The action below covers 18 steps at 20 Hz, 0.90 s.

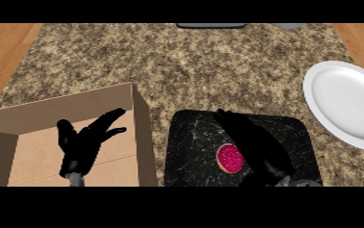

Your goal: Pick the cupcake from the tray and place it in the plate

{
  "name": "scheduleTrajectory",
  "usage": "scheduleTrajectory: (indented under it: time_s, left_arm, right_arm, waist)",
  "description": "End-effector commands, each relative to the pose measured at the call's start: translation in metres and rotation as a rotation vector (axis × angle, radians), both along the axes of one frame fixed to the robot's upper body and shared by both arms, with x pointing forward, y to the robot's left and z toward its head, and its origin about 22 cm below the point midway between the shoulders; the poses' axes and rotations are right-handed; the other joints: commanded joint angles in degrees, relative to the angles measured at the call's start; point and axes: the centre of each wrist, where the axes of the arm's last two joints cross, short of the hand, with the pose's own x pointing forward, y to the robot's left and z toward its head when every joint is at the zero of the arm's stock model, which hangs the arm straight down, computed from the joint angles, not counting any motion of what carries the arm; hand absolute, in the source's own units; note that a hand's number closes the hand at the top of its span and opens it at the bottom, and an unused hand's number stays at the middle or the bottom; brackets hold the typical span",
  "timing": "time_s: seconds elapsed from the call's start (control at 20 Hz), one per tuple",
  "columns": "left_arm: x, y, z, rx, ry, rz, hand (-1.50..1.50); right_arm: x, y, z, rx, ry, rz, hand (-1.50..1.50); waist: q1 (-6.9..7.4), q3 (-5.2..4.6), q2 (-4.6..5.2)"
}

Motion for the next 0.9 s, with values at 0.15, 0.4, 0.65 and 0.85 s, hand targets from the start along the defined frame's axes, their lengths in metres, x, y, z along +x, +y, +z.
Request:
scheduleTrajectory:
  time_s: [0.15,0.4,0.65,0.85]
  left_arm:
    - [-0.003,-0.004,-0.01,0.018,0.005,0.017,0.0]
    - [0.008,0.007,-0.003,0.007,0.008,0.026,0.0]
    - [-0.008,-0.016,-0.022,0.022,0.003,0.016,0.0]
    - [0.002,-0.022,-0.003,0.003,-0.007,0.037,0.0]
  right_arm:
    - [0.0,0.016,-0.028,-0.021,0.023,0.021,-1.5]
    - [0.002,0.006,-0.041,-0.145,0.079,0.099,1.5]
    - [-0.006,0.026,-0.053,-0.129,-0.029,0.153,1.5]
    - [0.018,0.015,-0.06,-0.141,-0.074,0.137,1.5]
  waist:
    - [-0.09,-0.49,0.19]
    - [-0.24,-0.51,0.21]
    - [-0.2,-0.5,0.18]
    - [-0.03,-0.49,0.2]
